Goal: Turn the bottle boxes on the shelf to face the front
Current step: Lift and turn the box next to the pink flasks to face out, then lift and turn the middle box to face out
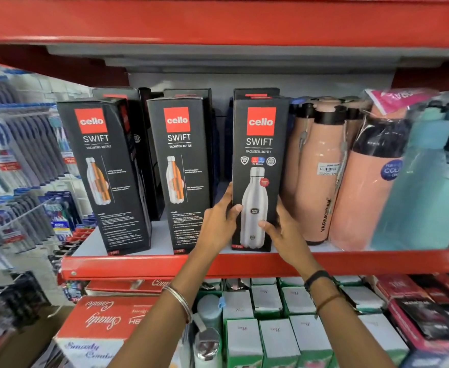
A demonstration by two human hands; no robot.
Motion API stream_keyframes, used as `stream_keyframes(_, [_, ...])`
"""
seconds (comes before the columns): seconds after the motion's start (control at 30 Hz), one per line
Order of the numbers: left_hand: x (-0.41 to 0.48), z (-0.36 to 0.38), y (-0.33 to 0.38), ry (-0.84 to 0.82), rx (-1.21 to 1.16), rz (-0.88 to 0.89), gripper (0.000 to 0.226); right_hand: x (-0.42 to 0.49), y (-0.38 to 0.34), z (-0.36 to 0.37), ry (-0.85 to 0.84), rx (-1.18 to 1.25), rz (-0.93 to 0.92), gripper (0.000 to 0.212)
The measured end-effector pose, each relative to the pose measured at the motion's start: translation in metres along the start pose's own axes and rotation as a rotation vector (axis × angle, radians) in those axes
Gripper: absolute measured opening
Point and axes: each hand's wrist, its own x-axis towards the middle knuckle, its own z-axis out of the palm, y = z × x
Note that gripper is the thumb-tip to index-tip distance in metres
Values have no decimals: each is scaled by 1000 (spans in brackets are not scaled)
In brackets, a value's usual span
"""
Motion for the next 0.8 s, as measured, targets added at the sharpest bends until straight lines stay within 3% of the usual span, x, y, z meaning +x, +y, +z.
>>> stream_keyframes(0.13, [-11, 0, 0, -34, -12, -47, 59, -7, 4, 9, 89, 3, -2, 70])
stream_keyframes(0.2, [-29, -4, 6, -10, -106, -14, 55, -20, -6, 21, 252, 34, 1, 65])
stream_keyframes(0.3, [-55, -17, 7, 275, -153, 197, 42, -40, -38, 45, 577, 27, -172, 51])
stream_keyframes(0.37, [-62, -30, -1, 524, -109, 337, 40, -43, -61, 66, 563, 56, -285, 45])
stream_keyframes(0.43, [-58, -45, -15, 634, -142, 317, 42, -35, -78, 87, 411, 108, -281, 47])
stream_keyframes(0.5, [-51, -59, -36, 595, -173, 188, 50, -22, -88, 106, 276, 101, -204, 59])
stream_keyframes(0.63, [-44, -73, -60, 307, -186, -111, 68, -4, -87, 131, 155, -50, 22, 86])
stream_keyframes(0.8, [-42, -79, -63, 184, -217, -71, 55, -3, -89, 134, 150, -17, 151, 81])
